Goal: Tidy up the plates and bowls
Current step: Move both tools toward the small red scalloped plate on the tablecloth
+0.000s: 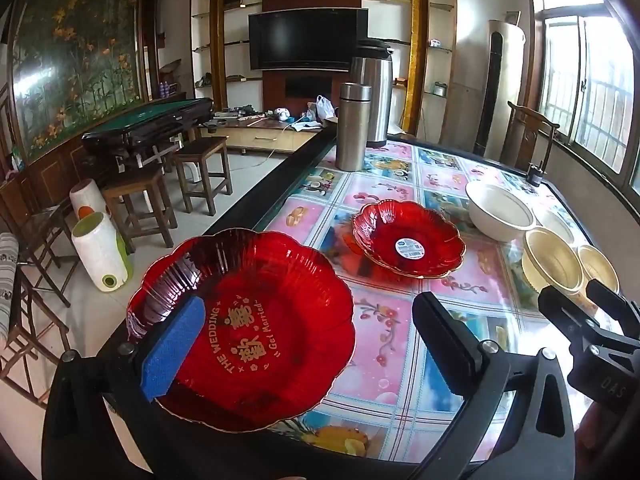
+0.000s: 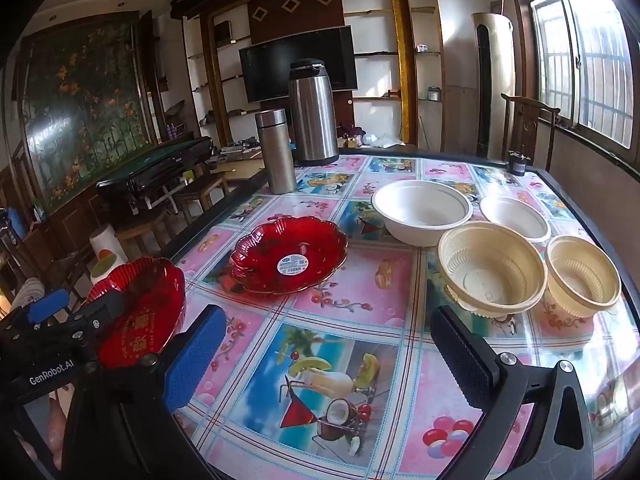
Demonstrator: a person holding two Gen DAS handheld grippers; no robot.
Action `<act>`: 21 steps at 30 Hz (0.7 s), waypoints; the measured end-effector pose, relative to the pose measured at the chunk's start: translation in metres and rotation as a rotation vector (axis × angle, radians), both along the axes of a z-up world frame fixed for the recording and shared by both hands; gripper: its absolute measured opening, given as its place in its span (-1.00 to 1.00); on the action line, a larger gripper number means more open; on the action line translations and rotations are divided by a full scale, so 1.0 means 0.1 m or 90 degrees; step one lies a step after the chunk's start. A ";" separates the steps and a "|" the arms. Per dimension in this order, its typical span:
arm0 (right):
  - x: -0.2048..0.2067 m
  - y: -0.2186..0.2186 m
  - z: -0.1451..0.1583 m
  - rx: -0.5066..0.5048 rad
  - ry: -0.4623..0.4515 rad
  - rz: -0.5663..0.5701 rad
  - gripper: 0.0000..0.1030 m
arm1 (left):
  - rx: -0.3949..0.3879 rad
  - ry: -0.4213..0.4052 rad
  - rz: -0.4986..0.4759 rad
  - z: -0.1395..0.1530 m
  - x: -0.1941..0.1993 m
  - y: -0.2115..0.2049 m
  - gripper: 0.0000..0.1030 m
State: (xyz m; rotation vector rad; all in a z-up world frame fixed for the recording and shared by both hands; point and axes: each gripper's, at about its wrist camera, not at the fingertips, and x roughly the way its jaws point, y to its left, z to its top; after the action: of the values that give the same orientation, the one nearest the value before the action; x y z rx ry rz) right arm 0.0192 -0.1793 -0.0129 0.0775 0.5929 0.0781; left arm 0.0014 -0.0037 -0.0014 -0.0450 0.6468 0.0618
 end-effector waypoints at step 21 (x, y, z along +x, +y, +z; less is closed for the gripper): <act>0.02 -0.10 -0.01 0.022 0.001 -0.013 1.00 | 0.011 0.005 -0.008 -0.04 0.00 -0.04 1.00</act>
State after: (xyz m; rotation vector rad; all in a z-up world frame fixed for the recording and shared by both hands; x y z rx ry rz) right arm 0.0212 -0.1895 -0.0134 0.1176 0.5926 0.0690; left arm 0.0015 -0.0081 -0.0055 -0.0235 0.6540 0.0561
